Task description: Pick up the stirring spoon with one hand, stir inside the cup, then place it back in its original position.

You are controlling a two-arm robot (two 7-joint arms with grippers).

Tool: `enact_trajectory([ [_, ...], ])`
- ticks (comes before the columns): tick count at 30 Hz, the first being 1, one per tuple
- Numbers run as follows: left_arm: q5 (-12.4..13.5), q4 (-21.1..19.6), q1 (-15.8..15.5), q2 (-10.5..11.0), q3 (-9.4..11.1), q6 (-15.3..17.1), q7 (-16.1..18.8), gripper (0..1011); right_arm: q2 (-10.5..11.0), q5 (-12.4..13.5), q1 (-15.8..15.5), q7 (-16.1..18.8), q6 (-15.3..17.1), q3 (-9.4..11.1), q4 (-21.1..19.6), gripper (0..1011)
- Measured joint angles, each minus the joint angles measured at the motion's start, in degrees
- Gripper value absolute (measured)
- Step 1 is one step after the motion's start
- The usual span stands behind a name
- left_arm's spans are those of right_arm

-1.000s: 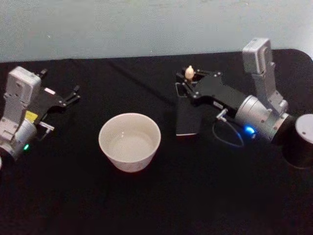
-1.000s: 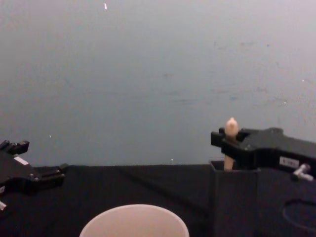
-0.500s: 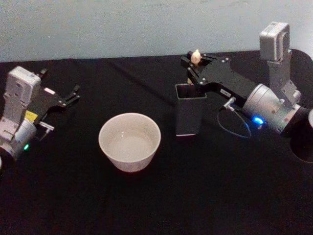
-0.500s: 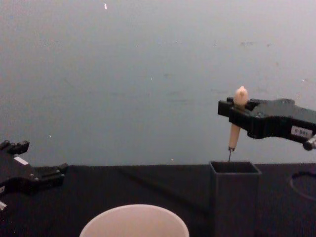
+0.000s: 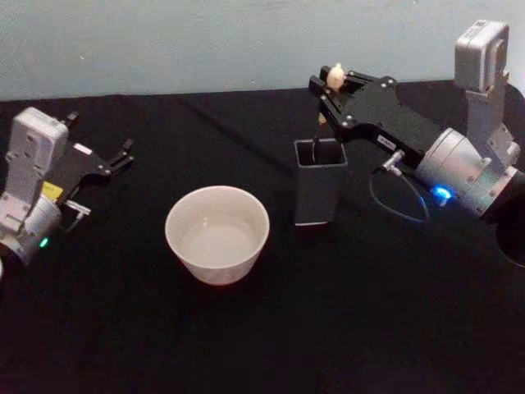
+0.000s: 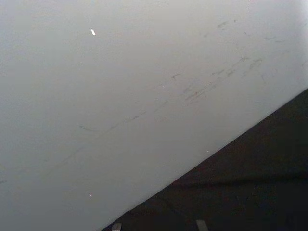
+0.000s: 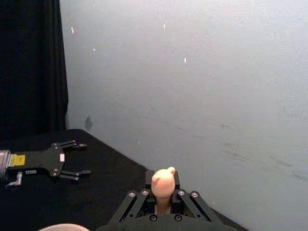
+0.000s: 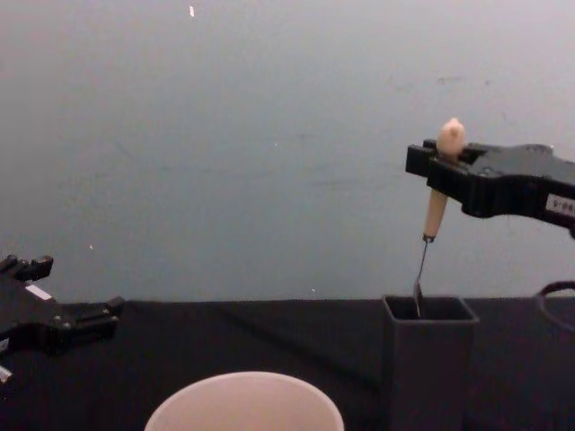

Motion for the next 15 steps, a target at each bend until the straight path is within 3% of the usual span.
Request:
enact_trajectory([
  [15, 0.0, 0.0, 0.0, 0.0, 0.0, 0.0, 0.0, 1001, 0.3, 0.4, -0.1, -0.5, -0.5, 0.7, -2.5, 164],
])
